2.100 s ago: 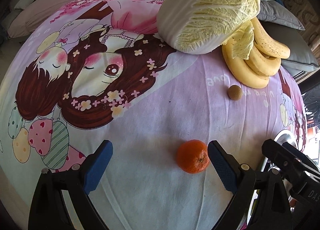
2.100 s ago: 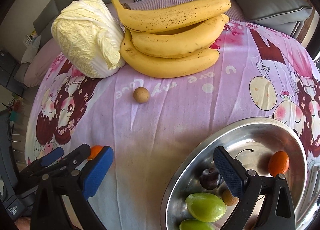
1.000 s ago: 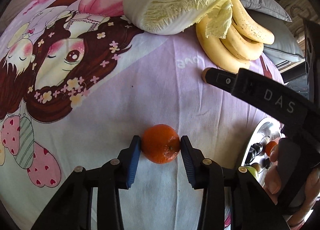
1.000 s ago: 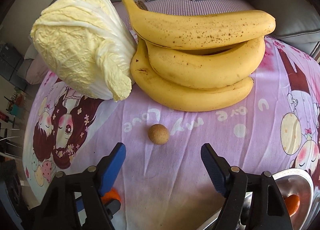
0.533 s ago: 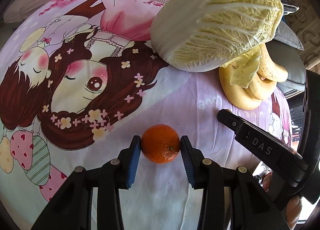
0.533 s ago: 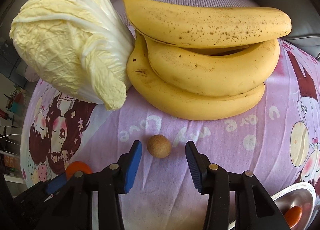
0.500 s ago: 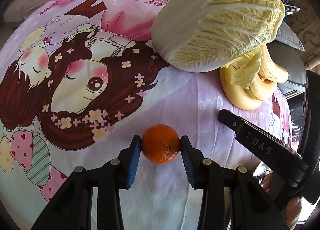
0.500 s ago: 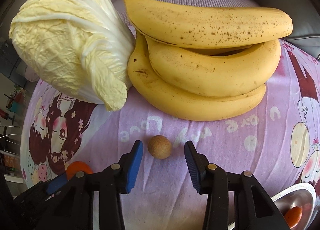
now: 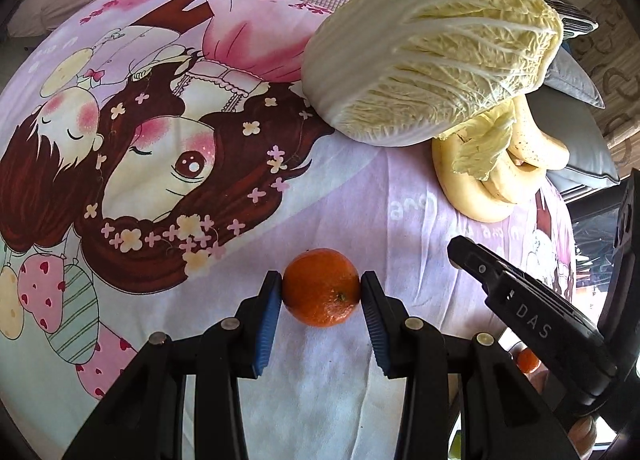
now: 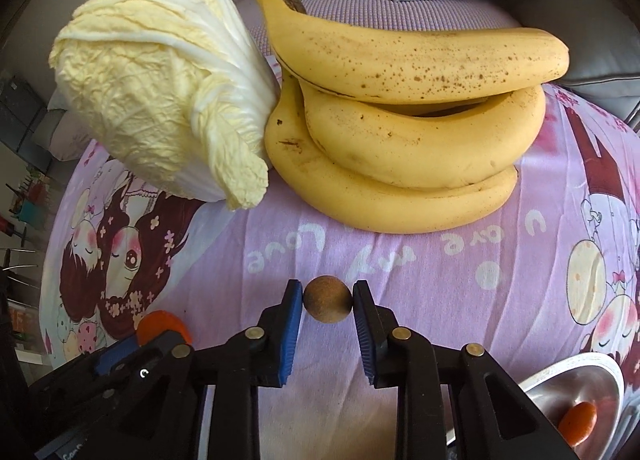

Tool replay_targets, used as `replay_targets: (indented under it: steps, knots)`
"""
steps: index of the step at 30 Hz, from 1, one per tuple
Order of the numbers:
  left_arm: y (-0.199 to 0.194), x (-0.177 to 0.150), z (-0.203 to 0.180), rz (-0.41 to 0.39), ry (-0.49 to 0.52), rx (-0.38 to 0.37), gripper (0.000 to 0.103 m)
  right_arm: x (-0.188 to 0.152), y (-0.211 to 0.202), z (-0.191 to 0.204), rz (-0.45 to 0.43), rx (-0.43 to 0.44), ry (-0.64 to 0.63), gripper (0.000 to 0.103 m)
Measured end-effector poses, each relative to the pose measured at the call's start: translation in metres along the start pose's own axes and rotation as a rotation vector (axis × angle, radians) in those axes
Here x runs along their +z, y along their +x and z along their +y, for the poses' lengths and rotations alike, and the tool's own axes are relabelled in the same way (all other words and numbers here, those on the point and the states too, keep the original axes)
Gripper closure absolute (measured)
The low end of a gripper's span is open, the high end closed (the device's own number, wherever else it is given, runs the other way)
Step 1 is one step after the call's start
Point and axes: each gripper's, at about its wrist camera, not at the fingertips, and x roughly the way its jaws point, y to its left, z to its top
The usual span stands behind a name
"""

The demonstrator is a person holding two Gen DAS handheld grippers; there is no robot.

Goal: Organize fruits
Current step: 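Close the right tool on the brown kiwi while the left tool lifts the tangerine, then carry the tangerine in the left tool over the bowl while the right tool carries the kiwi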

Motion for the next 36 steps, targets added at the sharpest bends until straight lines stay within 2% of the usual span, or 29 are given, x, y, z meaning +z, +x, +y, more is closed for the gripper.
replay_targets:
  steps: [14, 21, 26, 36]
  knots:
    - [-0.023, -0.024, -0.03, 0.007, 0.077, -0.061, 0.061, -0.068, -0.064, -0.018, -0.056, -0.033, 0.082, 0.075]
    - [-0.033, -0.042, -0.054, 0.008, 0.151, -0.092, 0.061, -0.096, -0.096, -0.051, -0.081, -0.076, 0.164, 0.075]
    - [-0.034, -0.054, -0.076, 0.043, 0.19, -0.154, 0.061, -0.111, -0.106, -0.078, -0.076, -0.088, 0.229, 0.075]
    - [-0.033, -0.085, -0.124, 0.065, 0.314, -0.184, 0.061, -0.142, -0.121, -0.124, -0.08, -0.127, 0.331, 0.075]
